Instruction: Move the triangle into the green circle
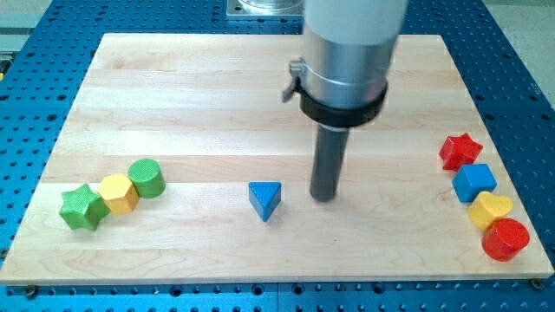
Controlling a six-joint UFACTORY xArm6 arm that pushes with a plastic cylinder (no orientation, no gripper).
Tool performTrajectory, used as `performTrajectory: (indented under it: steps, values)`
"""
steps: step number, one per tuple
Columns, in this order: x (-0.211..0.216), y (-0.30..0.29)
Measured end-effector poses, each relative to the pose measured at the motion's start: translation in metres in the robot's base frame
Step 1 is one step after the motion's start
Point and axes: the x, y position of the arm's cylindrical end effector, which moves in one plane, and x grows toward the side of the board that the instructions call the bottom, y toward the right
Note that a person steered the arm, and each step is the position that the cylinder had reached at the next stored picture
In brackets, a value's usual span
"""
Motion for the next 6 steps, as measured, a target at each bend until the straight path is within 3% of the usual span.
performTrajectory:
  steps: [2, 4, 6]
  values:
    - [0.010, -0.138]
    - [-0.020, -0.126]
    - [-0.021, -0.176]
